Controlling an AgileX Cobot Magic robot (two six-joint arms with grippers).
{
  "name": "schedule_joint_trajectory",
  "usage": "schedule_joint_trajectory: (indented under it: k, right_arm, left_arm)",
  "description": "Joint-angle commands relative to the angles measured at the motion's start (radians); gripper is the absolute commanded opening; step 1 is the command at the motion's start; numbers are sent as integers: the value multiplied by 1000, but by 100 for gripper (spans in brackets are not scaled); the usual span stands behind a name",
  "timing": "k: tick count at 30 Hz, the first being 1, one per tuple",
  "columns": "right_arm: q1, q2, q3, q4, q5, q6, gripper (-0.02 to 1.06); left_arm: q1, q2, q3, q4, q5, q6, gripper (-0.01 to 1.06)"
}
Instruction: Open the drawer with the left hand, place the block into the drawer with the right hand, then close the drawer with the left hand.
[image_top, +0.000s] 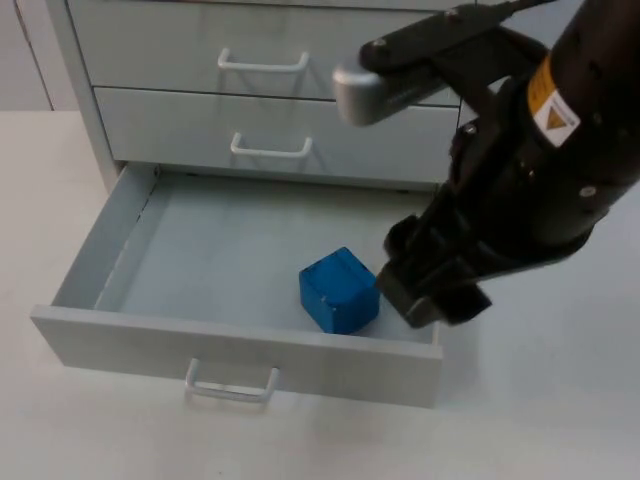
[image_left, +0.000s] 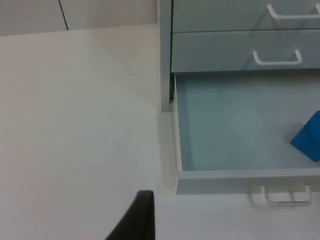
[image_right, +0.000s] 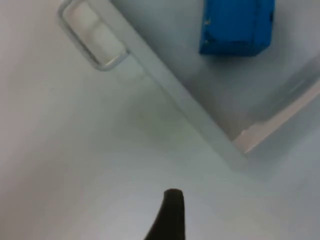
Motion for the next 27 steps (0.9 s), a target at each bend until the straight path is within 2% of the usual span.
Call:
schedule_joint_trajectory:
  k: [1,4,7,8,10,13,14,18,19,22,23,24,27]
  right_arm:
    - [-53,-8,2,-5,-1,-15,72]
    - [-115,-8,2,4,15,-31,72]
    - [-237,-8,2,7,33,-38,72]
    - [-237,-8,2,7,33,-38,72]
    - [-320,-8,2,12,33,-43,72]
    - [-456,-8,2,78,33,-110,72]
    - [-456,-8,2,78,33,-110,72]
    - [-642,-8,2,174,37,-223,72]
    - [-642,-8,2,174,37,-223,72]
    - [-773,-8,2,224,67,-288,72]
    - [-835,-9,2,266,87,-353,72]
    - [-835,-9,2,266,87,-353,72]
    - [-940,-34,10,342,112,-440,72]
  left_arm:
    - [1,-5,-2,11,-5,0,105]
    - [1,-5,-2,11,-5,0,105]
    - [1,-5,-2,16,-5,0,105]
    - [1,-5,-2,16,-5,0,105]
    - [1,-5,-2,21,-7,0,105]
    - [1,-5,-2,24,-13,0,105]
    - [1,-5,-2,24,-13,0,105]
    - [1,-5,-2,24,-25,0,105]
    - [1,-5,-2,24,-25,0,105]
    - [1,-5,-2,24,-27,0,105]
    - [1,-5,-2,24,-27,0,105]
    - [1,-5,-2,24,-27,0,105]
    - [1,-5,-2,24,-27,0,105]
